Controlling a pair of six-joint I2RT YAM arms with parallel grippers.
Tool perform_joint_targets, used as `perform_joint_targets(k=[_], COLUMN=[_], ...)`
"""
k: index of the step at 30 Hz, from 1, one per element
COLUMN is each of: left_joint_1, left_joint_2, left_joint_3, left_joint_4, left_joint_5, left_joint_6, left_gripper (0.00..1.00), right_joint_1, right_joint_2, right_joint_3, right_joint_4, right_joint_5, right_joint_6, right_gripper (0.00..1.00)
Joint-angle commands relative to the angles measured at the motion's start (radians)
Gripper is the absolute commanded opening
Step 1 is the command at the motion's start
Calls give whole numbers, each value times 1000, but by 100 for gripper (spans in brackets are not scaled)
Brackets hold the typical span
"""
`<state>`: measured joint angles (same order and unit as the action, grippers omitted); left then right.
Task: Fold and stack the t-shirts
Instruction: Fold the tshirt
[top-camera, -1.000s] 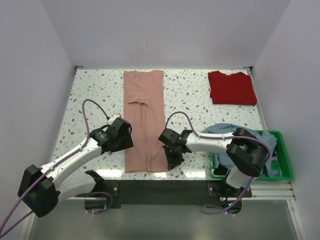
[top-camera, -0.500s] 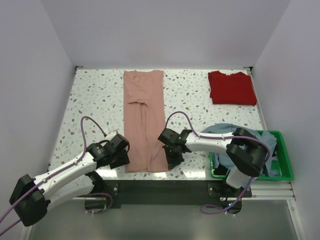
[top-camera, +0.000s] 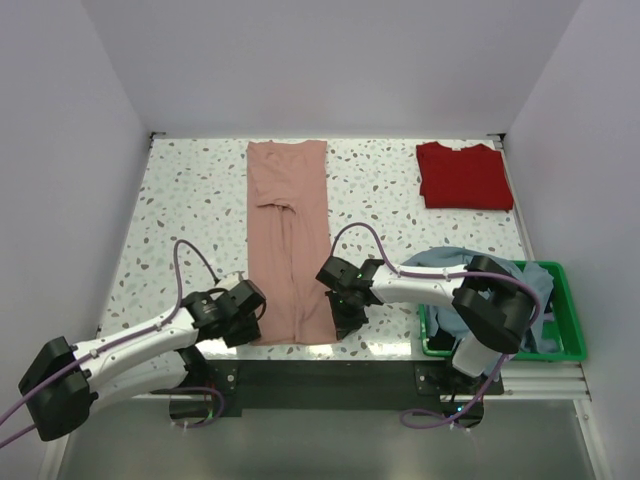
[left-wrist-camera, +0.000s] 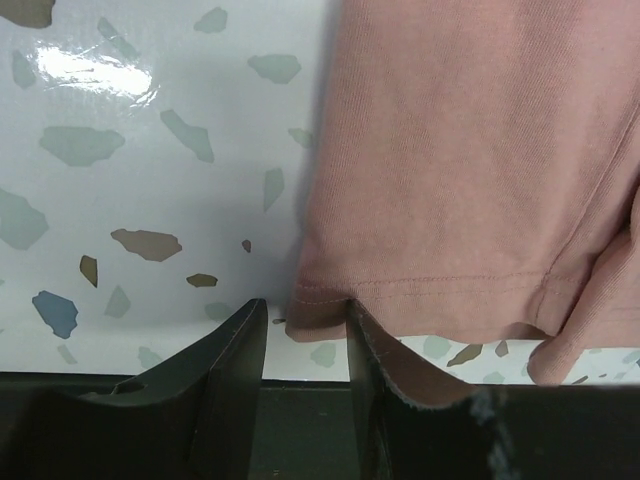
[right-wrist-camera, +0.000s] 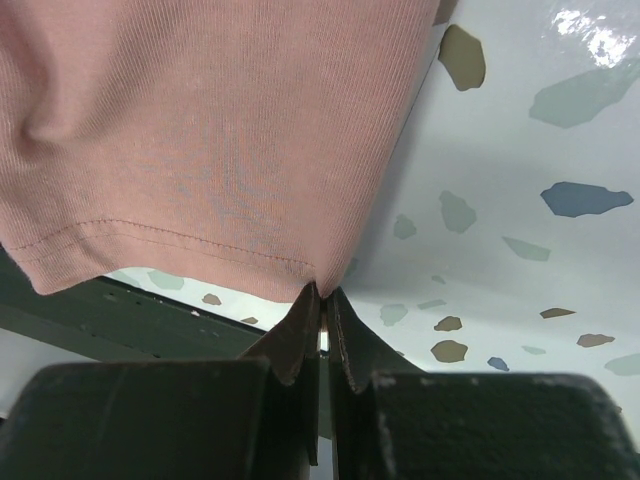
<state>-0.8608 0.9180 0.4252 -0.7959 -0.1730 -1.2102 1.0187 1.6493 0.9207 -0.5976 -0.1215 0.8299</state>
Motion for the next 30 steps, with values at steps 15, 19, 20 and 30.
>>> perform_joint_targets(k=[15, 19, 20, 30], left_joint_1=[-24, -26, -26, -24], left_joint_2=[41, 33, 28, -82], left_joint_3=[-45, -45, -46, 24], left_joint_4=[66, 66, 67, -11], left_joint_5=[0, -5, -3, -36], left_joint_6=[-35, -34, -34, -52], left_gripper=[20, 2, 0, 0], right_joint_1=[1, 1, 1, 1], right_joint_2=[-19, -31, -36, -111], right_joint_3=[10, 9, 12, 79], right_joint_4=[-10, -18, -25, -110], right_joint_5=[33, 36, 34, 66], right_joint_6=[25, 26, 28, 38], right_gripper=[2, 2, 2, 0])
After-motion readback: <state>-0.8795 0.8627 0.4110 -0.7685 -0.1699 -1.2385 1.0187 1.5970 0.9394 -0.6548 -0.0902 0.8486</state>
